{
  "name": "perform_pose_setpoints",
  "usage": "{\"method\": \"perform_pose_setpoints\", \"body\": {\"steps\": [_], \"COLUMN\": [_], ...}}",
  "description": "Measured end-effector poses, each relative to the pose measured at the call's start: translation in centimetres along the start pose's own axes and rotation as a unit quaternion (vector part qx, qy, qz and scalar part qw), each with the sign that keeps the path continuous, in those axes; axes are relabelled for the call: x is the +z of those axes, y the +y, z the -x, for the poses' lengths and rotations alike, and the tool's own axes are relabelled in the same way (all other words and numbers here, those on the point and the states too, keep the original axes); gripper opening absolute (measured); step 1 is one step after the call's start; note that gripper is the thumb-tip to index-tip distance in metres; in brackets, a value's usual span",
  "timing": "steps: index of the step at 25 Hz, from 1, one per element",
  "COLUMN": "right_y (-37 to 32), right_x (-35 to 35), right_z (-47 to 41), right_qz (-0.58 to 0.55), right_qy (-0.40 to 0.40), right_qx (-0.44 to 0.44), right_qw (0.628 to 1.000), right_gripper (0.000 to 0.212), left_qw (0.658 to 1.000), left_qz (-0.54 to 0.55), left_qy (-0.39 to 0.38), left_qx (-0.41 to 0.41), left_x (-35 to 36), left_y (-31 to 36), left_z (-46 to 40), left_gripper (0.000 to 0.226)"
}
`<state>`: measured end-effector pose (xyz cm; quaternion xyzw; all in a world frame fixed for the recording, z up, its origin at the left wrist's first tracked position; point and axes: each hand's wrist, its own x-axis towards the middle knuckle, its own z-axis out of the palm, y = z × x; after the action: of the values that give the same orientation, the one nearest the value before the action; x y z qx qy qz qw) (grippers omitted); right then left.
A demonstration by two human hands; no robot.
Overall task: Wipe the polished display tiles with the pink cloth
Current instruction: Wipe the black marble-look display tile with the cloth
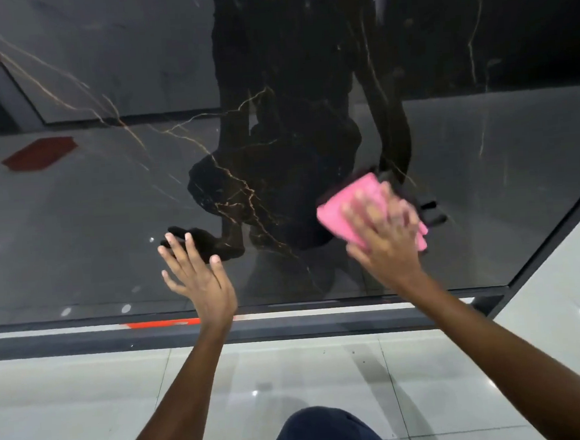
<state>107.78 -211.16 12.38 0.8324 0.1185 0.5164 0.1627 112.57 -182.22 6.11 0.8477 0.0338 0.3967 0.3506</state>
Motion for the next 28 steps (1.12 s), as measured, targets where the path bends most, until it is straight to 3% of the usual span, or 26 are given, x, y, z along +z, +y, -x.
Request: {"method": "perform_pose_setpoints", "body": {"steps": [2,3,5,7,9,11,14,16,17,18,20,21,23,25,28], "right_y": [-1.5,-3.2,-8.0,-10.7,-9.0,-4.2,2.9,2.6,0.8,-1.6,-6.3,-7.3,-5.7,-2.1,6.4], "right_x": [-1.1,-0.9,1.1,3.3,3.8,2.9,0.1,0.0,0.1,0.7,2.9,3.8,4.8,4.6,3.0], "right_z": [-7.3,-9.5,-9.0,-2.4,3.0,4.9,1.3,-2.9,-4.2,-4.3,-0.5,2.7,9.0,13.0,15.4], "right_qz": [-0.060,-0.054,0.015,0.068,0.055,0.042,0.038,-0.029,-0.063,-0.070,-0.025,-0.005,0.003,-0.023,-0.074], "right_qy": [0.082,0.093,0.072,-0.073,-0.165,-0.147,-0.021,0.065,0.075,0.068,-0.005,-0.079,-0.182,-0.198,-0.143], "right_qx": [0.134,0.117,-0.103,-0.362,-0.413,-0.362,-0.118,0.081,0.119,0.087,-0.148,-0.273,-0.361,-0.316,-0.072], "right_qw": [0.986,0.987,0.992,0.927,0.894,0.920,0.992,0.994,0.988,0.991,0.989,0.959,0.914,0.928,0.984], "right_gripper": [0.073,0.068,0.062,0.071,0.092,0.098,0.081,0.074,0.071,0.070,0.071,0.073,0.083,0.091,0.075], "left_qw": [1.000,1.000,0.999,0.999,0.999,0.998,0.999,0.998,0.997,0.997,0.996,0.996,0.995,0.992,0.993], "left_qz": [0.014,0.018,0.026,0.034,0.023,0.023,0.032,0.058,0.072,0.080,0.091,0.092,0.078,0.061,0.058], "left_qy": [0.004,0.004,-0.005,-0.021,-0.035,-0.042,-0.030,-0.007,0.000,0.005,0.002,-0.011,-0.038,-0.054,-0.019], "left_qx": [0.011,0.021,0.030,0.026,0.027,0.031,0.015,-0.008,-0.007,-0.001,0.002,0.009,0.054,0.097,0.102], "left_x": [-0.1,-0.1,-0.3,-0.8,-1.3,-1.3,-0.1,1.3,1.8,2.1,2.5,2.5,2.6,3.3,4.9], "left_y": [-0.3,-0.4,-0.3,-0.4,-0.4,0.2,1.5,2.8,3.2,3.5,3.4,3.4,3.8,4.4,5.2], "left_z": [-0.3,-0.2,-0.3,-0.3,-0.2,0.1,1.4,2.4,2.9,3.4,3.9,4.2,5.1,5.6,6.1], "left_gripper": [0.051,0.051,0.050,0.048,0.049,0.050,0.050,0.051,0.052,0.052,0.051,0.050,0.049,0.048,0.049]}}
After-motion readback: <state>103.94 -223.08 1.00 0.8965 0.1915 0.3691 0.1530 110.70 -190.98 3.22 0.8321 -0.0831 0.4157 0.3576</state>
